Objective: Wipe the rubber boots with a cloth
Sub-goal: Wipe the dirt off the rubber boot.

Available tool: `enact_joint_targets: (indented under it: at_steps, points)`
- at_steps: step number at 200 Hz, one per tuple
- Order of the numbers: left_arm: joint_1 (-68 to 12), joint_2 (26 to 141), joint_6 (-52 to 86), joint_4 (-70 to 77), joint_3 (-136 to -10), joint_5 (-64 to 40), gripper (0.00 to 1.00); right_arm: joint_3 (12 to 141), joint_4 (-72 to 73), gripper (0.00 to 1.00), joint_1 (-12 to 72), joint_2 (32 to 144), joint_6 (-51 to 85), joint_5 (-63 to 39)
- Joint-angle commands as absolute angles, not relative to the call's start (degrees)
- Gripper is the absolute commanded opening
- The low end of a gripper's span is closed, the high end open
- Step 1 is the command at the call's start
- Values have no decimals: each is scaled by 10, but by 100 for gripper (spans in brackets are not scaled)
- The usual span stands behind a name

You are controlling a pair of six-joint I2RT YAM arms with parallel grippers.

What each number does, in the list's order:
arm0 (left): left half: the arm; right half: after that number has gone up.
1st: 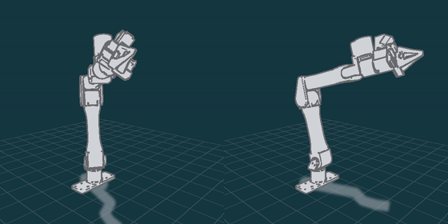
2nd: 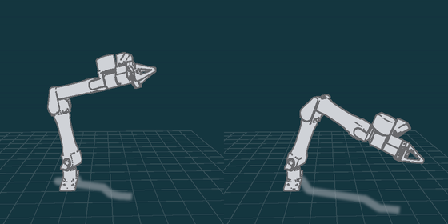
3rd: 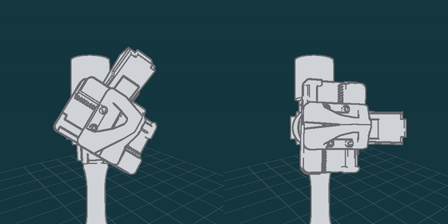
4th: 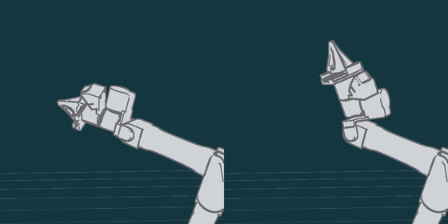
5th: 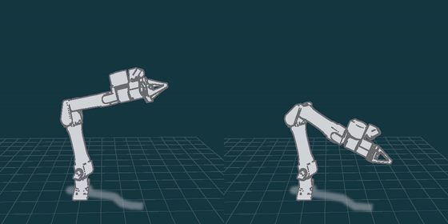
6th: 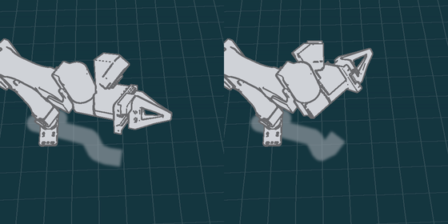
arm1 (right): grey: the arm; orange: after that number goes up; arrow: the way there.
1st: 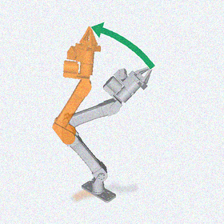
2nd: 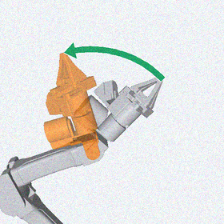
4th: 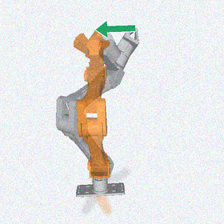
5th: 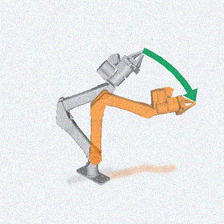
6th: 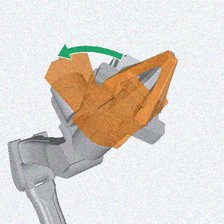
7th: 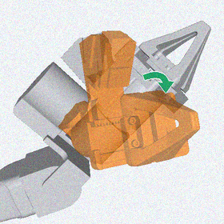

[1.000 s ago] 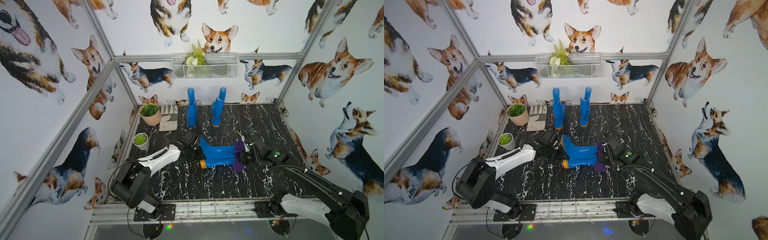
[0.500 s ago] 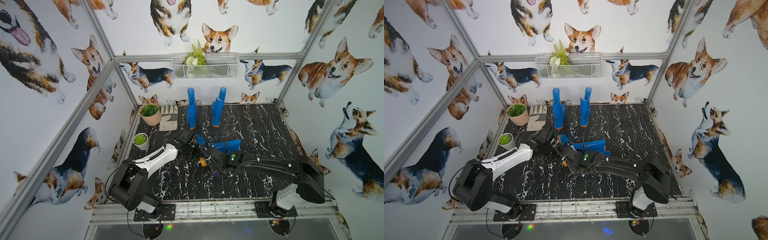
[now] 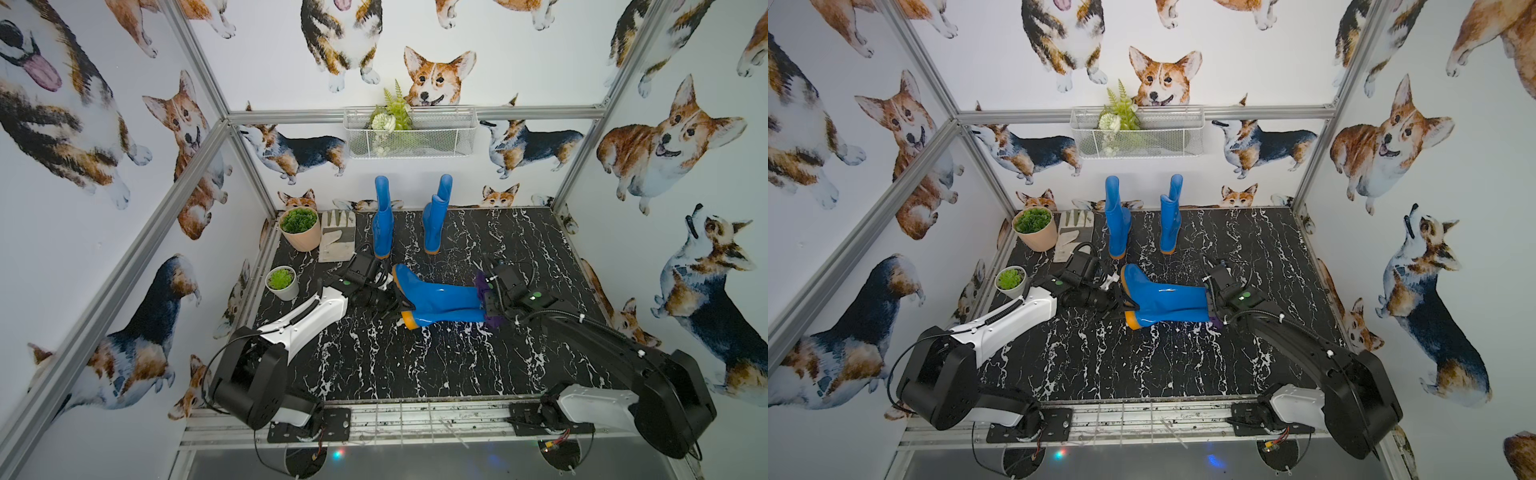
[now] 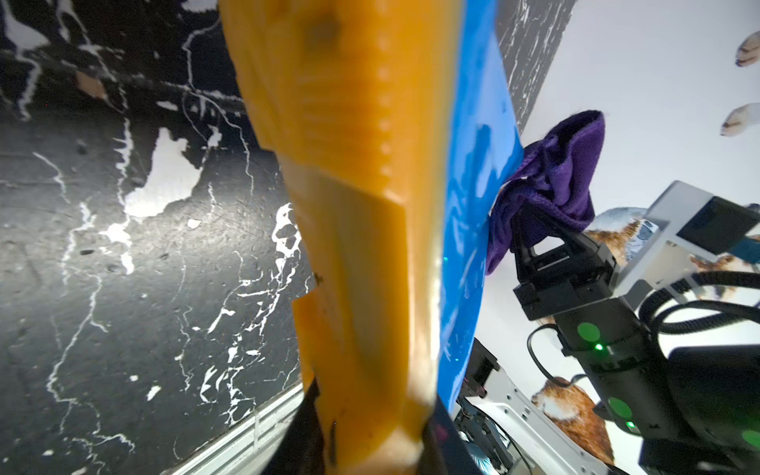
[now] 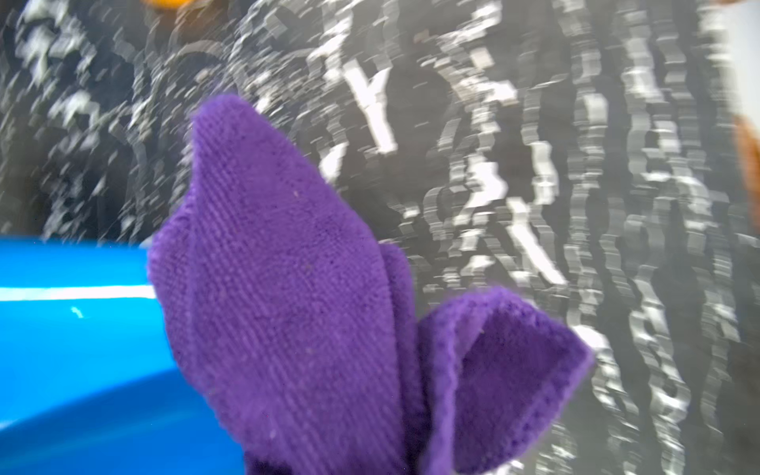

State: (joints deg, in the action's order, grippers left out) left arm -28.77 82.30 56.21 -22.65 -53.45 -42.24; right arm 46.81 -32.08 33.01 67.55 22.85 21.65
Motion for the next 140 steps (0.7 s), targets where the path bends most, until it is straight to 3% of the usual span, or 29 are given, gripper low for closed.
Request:
enact_joint_targets:
  at_steps: [1,9,38,55,74,108,140]
  points:
    - [-275,812,568,-177,-531,-488,0,496,-351,0,330,647,248,188]
    - [-271,811,567,-179,-529,-488,0,504,-352,0,347,646,262,179]
    - [-262,819,564,-175,-520,-482,0,549,-322,0,531,638,285,240]
    - [-262,822,574,-161,-514,-482,0,583,-282,0,633,703,287,260]
    - [-262,819,581,-152,-512,-484,0,613,-241,0,689,774,271,241]
    - [-262,800,573,-169,-515,-492,0,638,-296,0,680,828,249,282]
    - [-262,794,556,-185,-510,-486,0,556,-341,0,506,733,301,230]
